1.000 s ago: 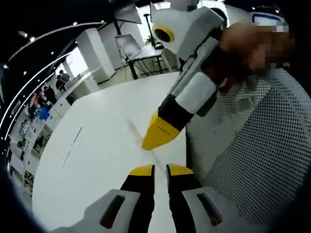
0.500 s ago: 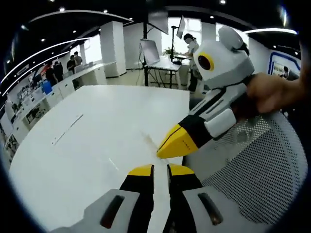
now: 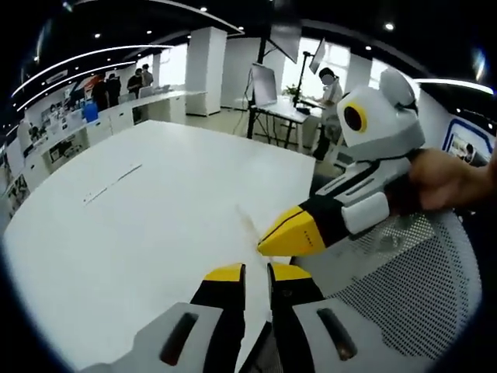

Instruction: Open the resealable bag by pulling the two sides of the seal apart until the entire bag opening is separated and visibly accessible.

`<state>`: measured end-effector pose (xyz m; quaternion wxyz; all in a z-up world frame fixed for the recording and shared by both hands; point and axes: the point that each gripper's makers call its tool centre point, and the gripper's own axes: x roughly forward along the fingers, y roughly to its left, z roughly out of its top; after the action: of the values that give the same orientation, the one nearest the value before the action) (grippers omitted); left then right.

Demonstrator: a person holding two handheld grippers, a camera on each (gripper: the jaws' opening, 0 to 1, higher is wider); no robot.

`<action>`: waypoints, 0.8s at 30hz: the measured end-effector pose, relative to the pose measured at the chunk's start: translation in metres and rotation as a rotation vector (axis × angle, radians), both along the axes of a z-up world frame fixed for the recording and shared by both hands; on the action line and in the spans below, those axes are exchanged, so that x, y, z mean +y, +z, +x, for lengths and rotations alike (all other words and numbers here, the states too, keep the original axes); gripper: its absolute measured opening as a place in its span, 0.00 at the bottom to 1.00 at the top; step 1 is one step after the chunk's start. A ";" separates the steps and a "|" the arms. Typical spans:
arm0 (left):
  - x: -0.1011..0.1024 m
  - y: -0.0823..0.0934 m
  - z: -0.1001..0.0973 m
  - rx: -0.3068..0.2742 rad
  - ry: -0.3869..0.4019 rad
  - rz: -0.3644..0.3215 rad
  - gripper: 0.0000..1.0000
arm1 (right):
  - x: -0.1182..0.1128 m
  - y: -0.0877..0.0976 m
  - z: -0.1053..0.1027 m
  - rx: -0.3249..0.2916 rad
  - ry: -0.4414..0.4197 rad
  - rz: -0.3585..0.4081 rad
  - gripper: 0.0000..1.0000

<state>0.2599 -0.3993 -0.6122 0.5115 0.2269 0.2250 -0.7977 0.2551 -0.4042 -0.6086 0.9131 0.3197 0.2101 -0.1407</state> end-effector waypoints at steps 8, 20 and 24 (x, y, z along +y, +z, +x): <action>0.001 -0.003 0.014 -0.036 0.088 0.014 0.09 | 0.002 0.000 0.002 0.000 0.007 0.008 0.00; 0.004 -0.017 -0.001 -0.066 0.055 0.085 0.10 | 0.004 0.002 0.002 -0.015 -0.001 0.029 0.00; 0.008 -0.026 -0.001 -0.054 0.047 0.120 0.08 | 0.004 0.003 0.002 -0.026 -0.002 0.032 0.00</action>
<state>0.2587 -0.3914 -0.6383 0.5214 0.2733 0.2636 -0.7642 0.2570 -0.4003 -0.6051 0.9104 0.3363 0.2003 -0.1343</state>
